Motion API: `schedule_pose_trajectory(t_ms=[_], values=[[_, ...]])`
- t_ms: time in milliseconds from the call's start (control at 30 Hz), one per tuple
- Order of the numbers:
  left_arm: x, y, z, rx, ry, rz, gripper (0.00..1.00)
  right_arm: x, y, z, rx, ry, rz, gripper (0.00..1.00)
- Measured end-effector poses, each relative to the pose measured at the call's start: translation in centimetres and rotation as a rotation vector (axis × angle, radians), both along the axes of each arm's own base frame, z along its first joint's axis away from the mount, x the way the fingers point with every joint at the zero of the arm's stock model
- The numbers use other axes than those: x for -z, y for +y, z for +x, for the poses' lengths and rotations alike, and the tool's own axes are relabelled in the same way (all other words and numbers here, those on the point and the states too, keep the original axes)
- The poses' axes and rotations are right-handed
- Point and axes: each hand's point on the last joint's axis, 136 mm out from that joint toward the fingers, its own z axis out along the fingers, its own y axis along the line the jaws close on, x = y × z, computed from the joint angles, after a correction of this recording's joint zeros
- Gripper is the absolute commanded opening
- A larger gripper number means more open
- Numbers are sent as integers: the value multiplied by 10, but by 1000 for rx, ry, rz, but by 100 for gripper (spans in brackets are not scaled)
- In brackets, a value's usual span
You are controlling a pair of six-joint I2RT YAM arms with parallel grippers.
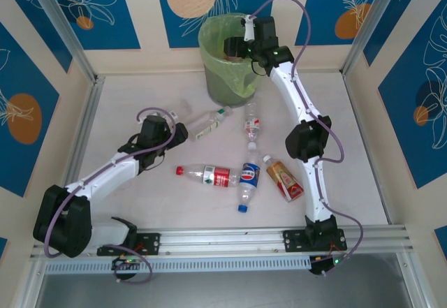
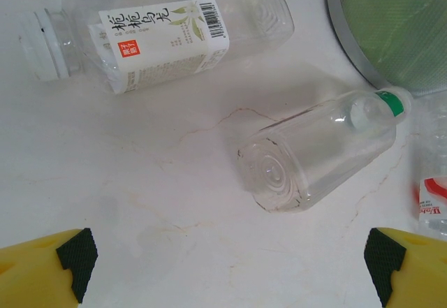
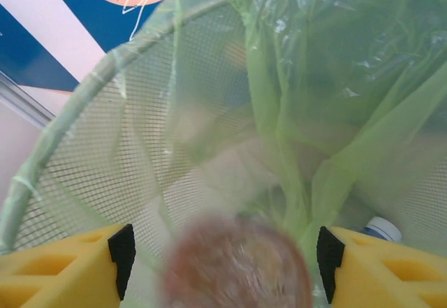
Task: Put the plastic bottles in the bin
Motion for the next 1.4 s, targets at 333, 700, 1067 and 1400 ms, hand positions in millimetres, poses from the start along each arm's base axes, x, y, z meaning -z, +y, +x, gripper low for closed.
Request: schedule_pose_trajectory(t_ms=[333,700,1067,1400], values=[[8,1,-2,4,33,20,100,-39,-2,-18,-21,-41,24,76],[-14,25,31,104,13,224,100,-100,-10,-77,-65,-86,63,89],[-2,67,94,318,102,451,100,-84,-39,-159,-47,-55,56,99],[23,62,122,632,178,640,100,-36,-95,-222,107,-1,69,99]])
